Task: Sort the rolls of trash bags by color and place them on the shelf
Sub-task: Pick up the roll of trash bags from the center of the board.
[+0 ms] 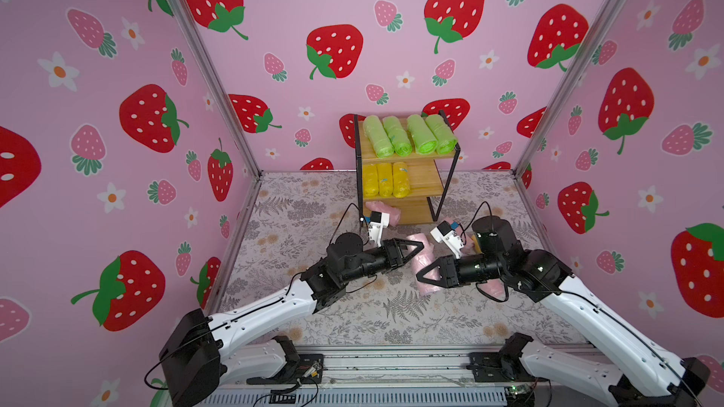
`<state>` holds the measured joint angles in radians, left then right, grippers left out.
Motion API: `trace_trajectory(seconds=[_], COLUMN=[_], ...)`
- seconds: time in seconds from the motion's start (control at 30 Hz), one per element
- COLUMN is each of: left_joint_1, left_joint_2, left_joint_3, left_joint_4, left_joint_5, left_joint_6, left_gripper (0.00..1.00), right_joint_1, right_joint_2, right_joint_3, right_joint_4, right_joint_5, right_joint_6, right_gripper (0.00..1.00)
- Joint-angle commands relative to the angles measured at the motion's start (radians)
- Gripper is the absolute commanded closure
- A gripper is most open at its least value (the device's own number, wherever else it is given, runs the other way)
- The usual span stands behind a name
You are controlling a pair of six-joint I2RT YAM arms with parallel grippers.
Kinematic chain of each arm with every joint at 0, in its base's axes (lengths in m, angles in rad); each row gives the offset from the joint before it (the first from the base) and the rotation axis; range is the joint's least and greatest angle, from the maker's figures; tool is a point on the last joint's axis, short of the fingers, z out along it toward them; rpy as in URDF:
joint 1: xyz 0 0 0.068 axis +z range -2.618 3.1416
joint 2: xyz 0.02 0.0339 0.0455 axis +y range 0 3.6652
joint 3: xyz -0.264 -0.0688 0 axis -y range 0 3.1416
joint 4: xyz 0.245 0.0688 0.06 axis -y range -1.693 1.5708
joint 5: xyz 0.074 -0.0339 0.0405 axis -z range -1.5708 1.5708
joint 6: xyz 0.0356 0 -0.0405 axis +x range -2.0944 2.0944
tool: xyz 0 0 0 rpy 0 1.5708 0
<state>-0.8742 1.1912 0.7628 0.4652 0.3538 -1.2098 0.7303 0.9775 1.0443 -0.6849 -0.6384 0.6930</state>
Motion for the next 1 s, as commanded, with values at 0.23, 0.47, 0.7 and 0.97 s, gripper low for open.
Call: trace_trajectory(seconds=[0.23, 0.47, 0.7, 0.97], left_joint_1=[-0.01, -0.01, -0.014, -0.046], left_joint_2=[0.023, -0.047, -0.075, -0.111], left_joint_3=[0.046, 0.015, -0.148, -0.188], left_joint_4=[0.003, -0.124, -0.015, -0.051], left_joint_5=[0.023, -0.119, -0.327, -0.41], left_joint_6=[-0.023, -0.048, -0.234, -0.263], left_gripper=[1.0, 1.0, 1.0, 1.0], right_joint_1=[0.017, 0.018, 0.026, 0.082], right_joint_2=[-0.022, -0.059, -0.264, -0.267], right_joint_3=[0.036, -0.005, -0.246, -0.32], right_joint_4=[0.039, 0.017, 0.232, 0.297], right_joint_5=[0.013, 0.145, 0.269, 0.329], right_joint_6=[-0.011, 0.046, 0.257, 0.318], right_gripper=[0.75, 0.11, 0.07, 0.07])
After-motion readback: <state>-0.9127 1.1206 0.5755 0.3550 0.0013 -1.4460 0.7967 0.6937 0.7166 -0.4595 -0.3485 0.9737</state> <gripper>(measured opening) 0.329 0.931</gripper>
